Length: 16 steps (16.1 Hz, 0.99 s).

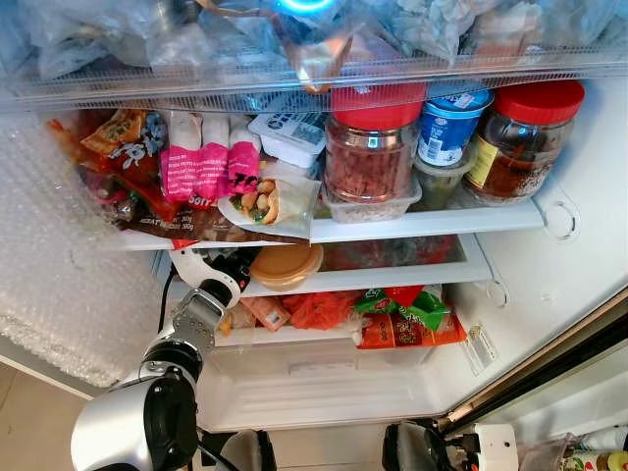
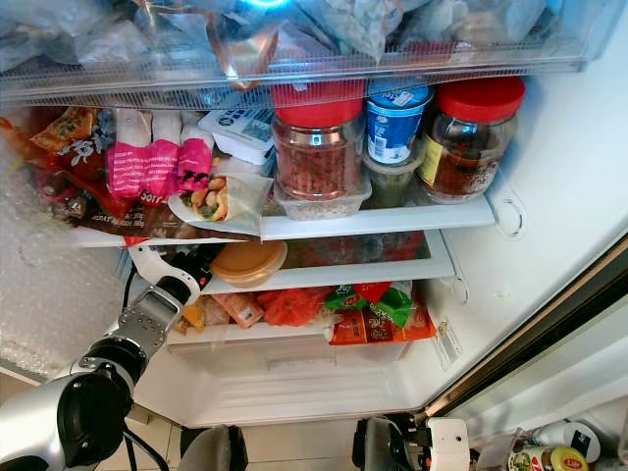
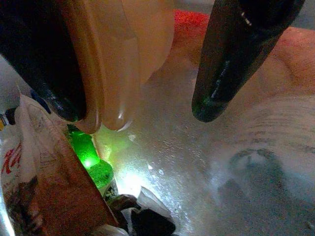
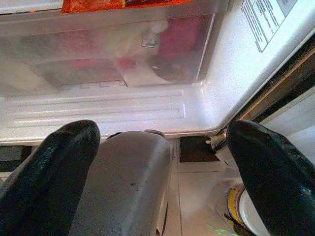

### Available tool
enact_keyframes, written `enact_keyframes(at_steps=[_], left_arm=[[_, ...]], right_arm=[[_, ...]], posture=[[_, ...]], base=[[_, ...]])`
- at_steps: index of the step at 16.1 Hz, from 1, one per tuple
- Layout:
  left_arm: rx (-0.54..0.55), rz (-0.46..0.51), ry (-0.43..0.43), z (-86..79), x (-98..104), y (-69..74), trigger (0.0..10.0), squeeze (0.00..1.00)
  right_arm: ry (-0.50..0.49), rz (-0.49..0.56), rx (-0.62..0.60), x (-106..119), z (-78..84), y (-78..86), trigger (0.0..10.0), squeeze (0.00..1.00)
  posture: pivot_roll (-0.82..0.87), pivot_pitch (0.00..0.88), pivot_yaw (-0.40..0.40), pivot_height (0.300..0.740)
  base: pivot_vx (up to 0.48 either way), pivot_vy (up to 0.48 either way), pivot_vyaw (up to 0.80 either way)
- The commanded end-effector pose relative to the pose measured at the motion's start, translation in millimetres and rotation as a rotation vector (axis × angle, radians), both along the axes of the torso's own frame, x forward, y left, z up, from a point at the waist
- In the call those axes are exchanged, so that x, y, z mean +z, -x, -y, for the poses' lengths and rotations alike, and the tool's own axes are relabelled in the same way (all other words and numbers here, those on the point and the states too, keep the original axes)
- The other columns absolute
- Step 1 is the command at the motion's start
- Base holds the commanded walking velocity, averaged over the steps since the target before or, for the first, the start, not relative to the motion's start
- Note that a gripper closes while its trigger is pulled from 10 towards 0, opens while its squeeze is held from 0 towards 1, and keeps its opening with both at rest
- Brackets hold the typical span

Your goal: Restocking fridge

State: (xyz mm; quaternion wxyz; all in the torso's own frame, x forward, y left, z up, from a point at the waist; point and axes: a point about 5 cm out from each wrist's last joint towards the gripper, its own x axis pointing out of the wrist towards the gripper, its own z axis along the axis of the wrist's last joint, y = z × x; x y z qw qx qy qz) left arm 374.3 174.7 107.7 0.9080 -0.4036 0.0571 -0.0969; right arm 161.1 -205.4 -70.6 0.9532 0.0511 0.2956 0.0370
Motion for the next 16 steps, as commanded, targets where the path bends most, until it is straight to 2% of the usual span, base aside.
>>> enact_keyframes(at_steps=[1, 3, 6, 9, 10, 13, 16], left_arm=[[-0.013, -0.019, 0.005, -0.8, -4, 1.9, 10.0, 0.0], [-0.011, -0.001, 0.061, -1.5, -3, 2.6, 10.0, 0.0], [-0.031, 0.03, 0.127, 1.1, -2, 3.2, 10.0, 0.0], [-0.031, 0.035, 0.145, 2.0, -2, 3.7, 10.0, 0.0], [-0.035, 0.039, 0.155, 2.3, -3, 4.3, 10.0, 0.0], [-0.042, 0.057, 0.173, 1.9, -3, 5.5, 10.0, 0.0], [-0.044, 0.079, 0.186, -0.5, -4, 7.5, 10.0, 0.0]], right_arm=[[-0.019, -0.203, 0.017, -23, -11.0, 40.2, 10.0, 0.0], [-0.018, -0.215, 0.02, -24, -17.0, 39.2, 10.0, 0.0], [-0.014, -0.213, 0.021, -24, -16.9, 40.2, 10.0, 0.0], [-0.02, -0.104, 0.037, -16, -7.0, 38.9, 10.0, 0.0], [-0.023, -0.066, 0.047, -14, -8.5, 44.4, 10.0, 0.0], [-0.023, -0.05, 0.052, -13, -8.0, 50.1, 10.0, 0.0], [-0.026, -0.043, 0.059, -12, -9.0, 47.1, 10.0, 0.0]], posture=[[-0.13, 0.164, 0.033, 0.618], [-0.13, 0.165, 0.033, 0.618], [-0.14, 0.164, 0.032, 0.618], [-0.14, 0.163, 0.032, 0.618], [-0.14, 0.162, 0.032, 0.618], [-0.14, 0.162, 0.032, 0.618], [-0.13, 0.159, 0.036, 0.618]], base=[[0.0, 0.0, 0.0], [0.0, 0.0, 0.0], [0.0, 0.0, 0.0], [0.0, 0.0, 0.0], [0.0, 0.0, 0.0], [0.0, 0.0, 0.0], [0.0, 0.0, 0.0]])
